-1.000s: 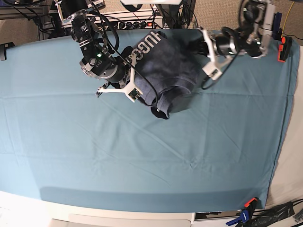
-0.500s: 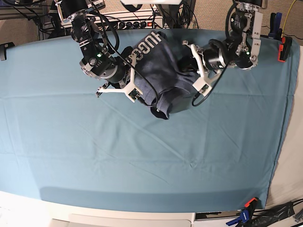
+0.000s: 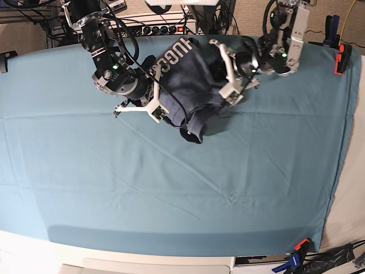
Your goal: Fold the T-shirt properly
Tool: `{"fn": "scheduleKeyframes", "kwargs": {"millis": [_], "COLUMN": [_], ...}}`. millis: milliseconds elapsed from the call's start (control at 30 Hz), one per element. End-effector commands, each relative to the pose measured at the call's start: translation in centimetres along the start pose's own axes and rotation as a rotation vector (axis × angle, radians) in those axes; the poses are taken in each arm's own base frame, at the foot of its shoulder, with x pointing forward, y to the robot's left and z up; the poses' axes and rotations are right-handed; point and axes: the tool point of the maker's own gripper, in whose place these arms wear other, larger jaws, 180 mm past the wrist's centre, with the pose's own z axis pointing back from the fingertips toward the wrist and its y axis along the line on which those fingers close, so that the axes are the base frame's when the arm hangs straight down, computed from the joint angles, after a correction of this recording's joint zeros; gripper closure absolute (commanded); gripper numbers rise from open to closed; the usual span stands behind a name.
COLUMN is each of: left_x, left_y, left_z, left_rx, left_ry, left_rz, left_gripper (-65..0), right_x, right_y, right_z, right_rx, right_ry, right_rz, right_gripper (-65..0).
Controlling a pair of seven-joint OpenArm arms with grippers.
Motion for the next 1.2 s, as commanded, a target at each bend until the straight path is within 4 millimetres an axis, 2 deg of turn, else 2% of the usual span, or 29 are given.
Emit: {"fn": "scheduleKeyframes", "kwargs": {"millis": [0,200,400,700,800,1000,1167], "left_x": [0.5,3.1,6.0,8.2,8.8,8.7,8.2], "left_y": [-0.5,-1.0,-1.2,0.8,1.3,1.5,2.9], "left_z": [-0.3,-2.3,-3.4,-3.8,-3.8,-3.8,-3.1], "left_rx": [-0.012,-0.013,-0.031,-0.005,0.005,0.009,0.042], "left_ry": [-0.002,0.001,-0.029,-0.036,-0.04,-0.022,0.005], "left_rz": [-0.027,-0.128,-0.179,-0.21,-0.217,-0.222,-0.223], "left_gripper": [0.0,0.0,0.0,0.0,0.0,0.0,0.0], "right_x": [-5.0,-7.2,-9.4,-12.5,-12.8,-12.2,-12.7], "right_y": [0.2,2.1,4.0,7.1,7.9,7.5,5.4], "right_z": [-0.1,0.0,0.3,1.0,1.4,1.6,2.2], "right_rx": [0.002,0.042,0.082,0.147,0.161,0.143,0.06], "right_ry": [0.201,0.257,0.312,0.39,0.394,0.376,0.396], "right_rz": [0.024,0.018,0.01,0.0,-0.001,0.01,0.057], "right_gripper": [0.0,0.0,0.0,0.0,0.0,0.0,0.0]}}
